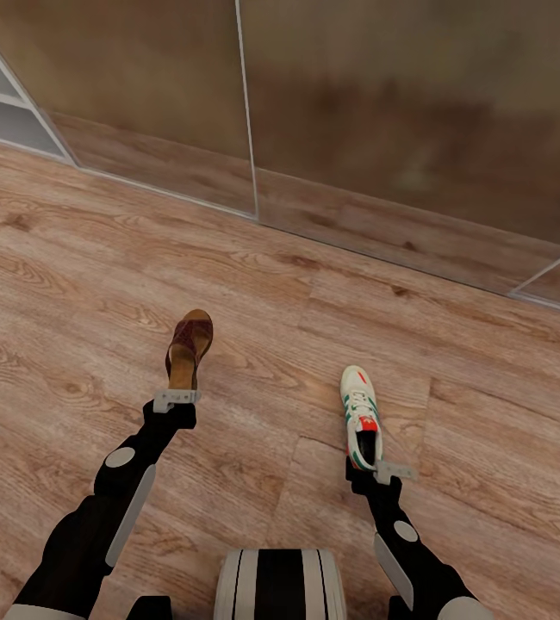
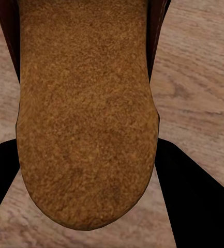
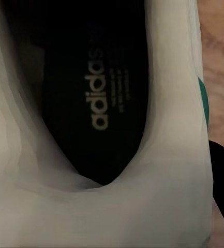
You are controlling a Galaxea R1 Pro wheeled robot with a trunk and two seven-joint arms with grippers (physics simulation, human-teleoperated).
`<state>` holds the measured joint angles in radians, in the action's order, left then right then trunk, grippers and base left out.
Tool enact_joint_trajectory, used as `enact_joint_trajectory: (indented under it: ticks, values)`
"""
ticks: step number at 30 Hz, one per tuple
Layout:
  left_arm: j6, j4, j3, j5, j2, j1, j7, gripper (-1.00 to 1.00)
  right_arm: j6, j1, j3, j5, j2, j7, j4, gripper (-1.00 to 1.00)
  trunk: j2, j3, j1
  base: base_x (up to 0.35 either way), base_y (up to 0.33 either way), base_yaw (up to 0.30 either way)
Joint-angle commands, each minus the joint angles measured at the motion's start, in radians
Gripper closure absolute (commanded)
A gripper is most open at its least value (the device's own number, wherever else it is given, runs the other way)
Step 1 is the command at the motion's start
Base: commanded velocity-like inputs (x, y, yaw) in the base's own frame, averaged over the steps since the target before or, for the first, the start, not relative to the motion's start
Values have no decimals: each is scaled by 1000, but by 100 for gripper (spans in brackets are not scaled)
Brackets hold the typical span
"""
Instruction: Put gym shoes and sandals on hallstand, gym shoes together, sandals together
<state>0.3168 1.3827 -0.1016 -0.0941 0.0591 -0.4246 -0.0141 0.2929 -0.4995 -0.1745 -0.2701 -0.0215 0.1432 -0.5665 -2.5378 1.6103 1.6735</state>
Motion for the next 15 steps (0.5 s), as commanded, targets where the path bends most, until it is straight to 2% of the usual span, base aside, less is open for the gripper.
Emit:
enact_joint_trajectory:
  ticks: [1, 15]
  values:
    - [5, 1, -1, -9, 1, 0, -3, 100, 5, -1, -8, -11, 1, 7, 0, 100, 0, 1, 0, 0, 0, 0]
    - [5, 1, -1, -10, 1, 0, -3, 100, 5, -1, -8, -11, 1, 7, 0, 100, 0, 1, 0, 0, 0, 0]
